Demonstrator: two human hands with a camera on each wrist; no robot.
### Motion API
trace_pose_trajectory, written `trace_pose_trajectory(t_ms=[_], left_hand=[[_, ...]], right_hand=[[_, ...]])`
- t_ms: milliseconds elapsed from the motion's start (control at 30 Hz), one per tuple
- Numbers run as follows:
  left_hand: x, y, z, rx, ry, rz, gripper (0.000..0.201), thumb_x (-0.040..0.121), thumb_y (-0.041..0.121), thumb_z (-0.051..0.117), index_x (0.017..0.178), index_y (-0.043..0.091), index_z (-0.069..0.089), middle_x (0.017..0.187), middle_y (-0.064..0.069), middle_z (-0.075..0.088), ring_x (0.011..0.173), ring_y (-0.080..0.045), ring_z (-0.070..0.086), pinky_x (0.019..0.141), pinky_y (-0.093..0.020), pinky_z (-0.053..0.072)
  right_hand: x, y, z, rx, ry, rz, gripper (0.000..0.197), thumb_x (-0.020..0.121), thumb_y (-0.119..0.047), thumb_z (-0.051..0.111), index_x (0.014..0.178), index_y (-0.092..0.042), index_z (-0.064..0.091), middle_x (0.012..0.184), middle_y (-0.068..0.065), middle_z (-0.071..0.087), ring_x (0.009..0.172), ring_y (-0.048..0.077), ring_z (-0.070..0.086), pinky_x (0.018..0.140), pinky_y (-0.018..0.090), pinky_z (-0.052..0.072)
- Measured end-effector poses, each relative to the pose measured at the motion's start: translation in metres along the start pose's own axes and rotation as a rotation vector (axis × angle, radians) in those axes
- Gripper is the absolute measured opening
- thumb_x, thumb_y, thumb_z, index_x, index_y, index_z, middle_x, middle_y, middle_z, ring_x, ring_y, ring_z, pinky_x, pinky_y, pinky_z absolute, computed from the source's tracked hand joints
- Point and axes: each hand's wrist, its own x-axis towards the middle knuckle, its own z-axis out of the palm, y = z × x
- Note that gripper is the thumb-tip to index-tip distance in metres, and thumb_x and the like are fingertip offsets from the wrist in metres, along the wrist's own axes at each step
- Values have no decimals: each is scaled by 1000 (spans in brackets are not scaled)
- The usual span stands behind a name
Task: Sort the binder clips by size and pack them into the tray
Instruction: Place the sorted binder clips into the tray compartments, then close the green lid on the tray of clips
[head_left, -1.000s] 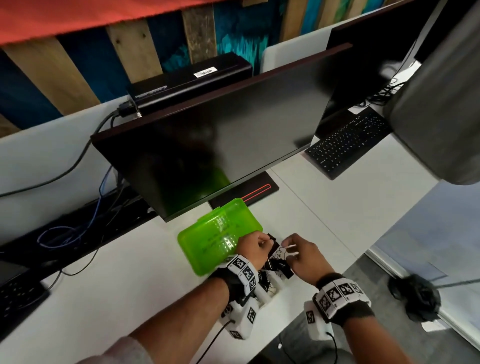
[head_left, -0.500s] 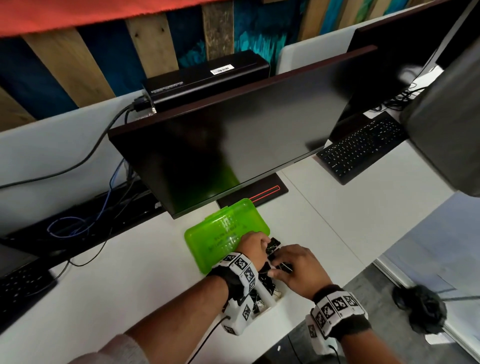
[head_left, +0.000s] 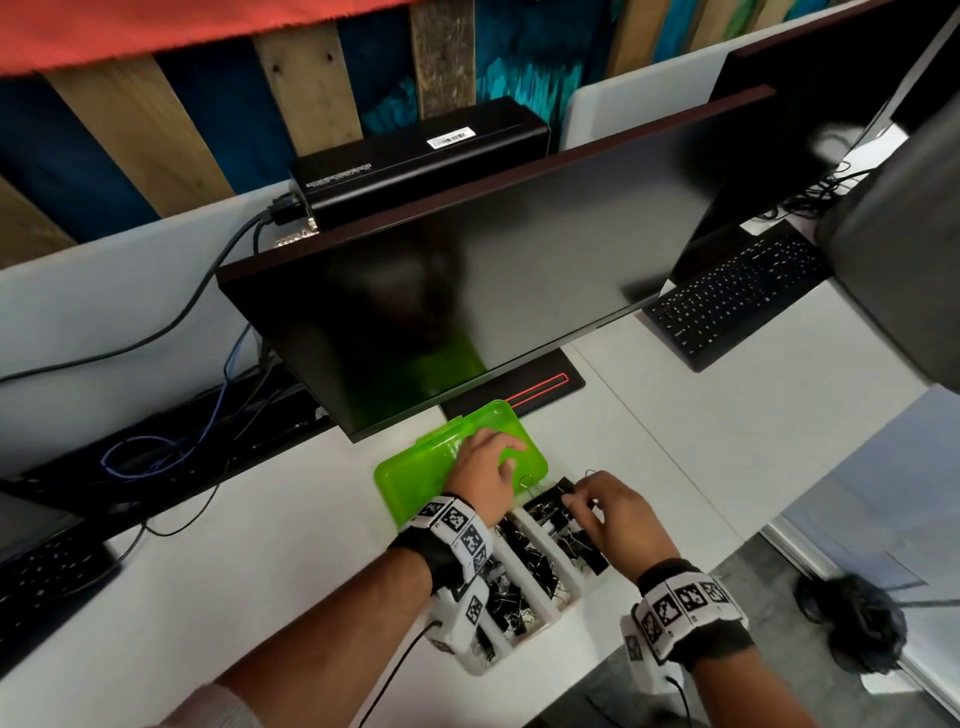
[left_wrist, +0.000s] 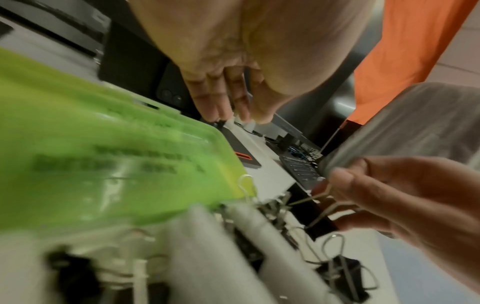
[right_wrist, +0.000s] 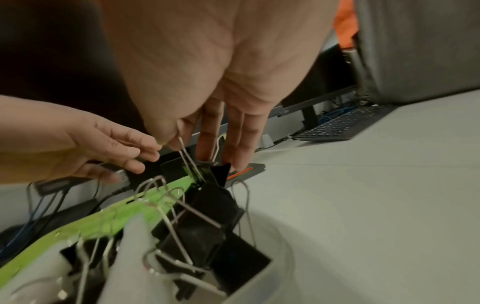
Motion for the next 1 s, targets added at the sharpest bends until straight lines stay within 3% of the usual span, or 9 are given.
trace_pose_trajectory(t_ms=[67, 133, 267, 367, 467, 533, 667, 833, 1000], left_hand=[[-2, -19, -13, 98, 79, -44, 30, 87, 5, 52, 110, 23, 59, 117, 1, 52, 113, -17, 41, 99, -27, 33], [-8, -36, -23, 172, 144, -100, 34, 83, 4, 56, 111, 23, 59, 117, 0, 52, 114, -22, 41, 100, -31, 34], [-21, -63, -40, 248, 212, -241, 39, 78, 5, 59, 113, 21, 55, 120, -5, 49, 113, -29, 41, 96, -39, 39], [-28, -80, -43, 224, 283, -377, 43, 76, 6, 64, 116, 18, 52, 123, -10, 44, 113, -32, 41, 96, -40, 39], [-29, -90, -43, 10, 266, -524, 55, 79, 6, 64, 130, 9, 42, 129, -20, 41, 119, -37, 43, 102, -38, 36], [-28, -91, -43, -107, 197, -595, 61, 84, 8, 62, 137, 6, 33, 133, -22, 42, 122, -36, 44, 103, -37, 36], [-29, -93, -48, -107, 181, -573, 59, 84, -1, 54, 139, 7, 32, 133, -22, 45, 123, -35, 45, 105, -37, 36], [-39, -90, -56, -100, 145, -526, 65, 80, -8, 46, 140, 11, 31, 135, -17, 38, 125, -31, 42, 105, -31, 33], [-48, -81, -62, -110, 137, -464, 62, 80, -7, 50, 137, 12, 37, 134, -10, 32, 113, -28, 52, 94, -21, 37]], right_hand=[[-1, -4, 6, -89, -27, -65, 21, 88, -40, 57, 74, -25, 57, 79, -12, 56, 67, 7, 56, 65, 29, 51], [-5, -8, 6, -144, 35, -90, 23, 88, -43, 55, 73, -25, 57, 82, -13, 55, 64, 8, 57, 59, 30, 51], [-10, -12, 8, -103, 104, -59, 15, 81, -40, 67, 81, -26, 61, 113, -9, 52, 62, 8, 61, 54, 28, 52], [-13, -8, 13, -115, -40, -3, 34, 78, -44, 67, 105, -26, 57, 126, -9, 44, 80, 12, 65, 68, 32, 56], [-13, -11, 14, -178, -162, -4, 44, 82, -47, 60, 119, -25, 50, 117, -2, 59, 95, 18, 63, 82, 30, 51], [-13, -17, 16, -241, -153, -30, 47, 82, -49, 54, 122, -23, 50, 113, 2, 63, 99, 21, 61, 84, 32, 50], [-15, -27, 18, -248, -25, 17, 48, 78, -43, 63, 117, -17, 56, 103, 5, 67, 95, 23, 62, 82, 31, 50], [-11, -29, 27, -367, -210, 65, 55, 80, -50, 61, 127, -22, 51, 114, 5, 63, 104, 24, 55, 89, 32, 45], [-14, -34, 38, -385, -165, 104, 60, 83, -52, 58, 127, -15, 42, 116, 9, 63, 103, 28, 57, 87, 35, 43]])
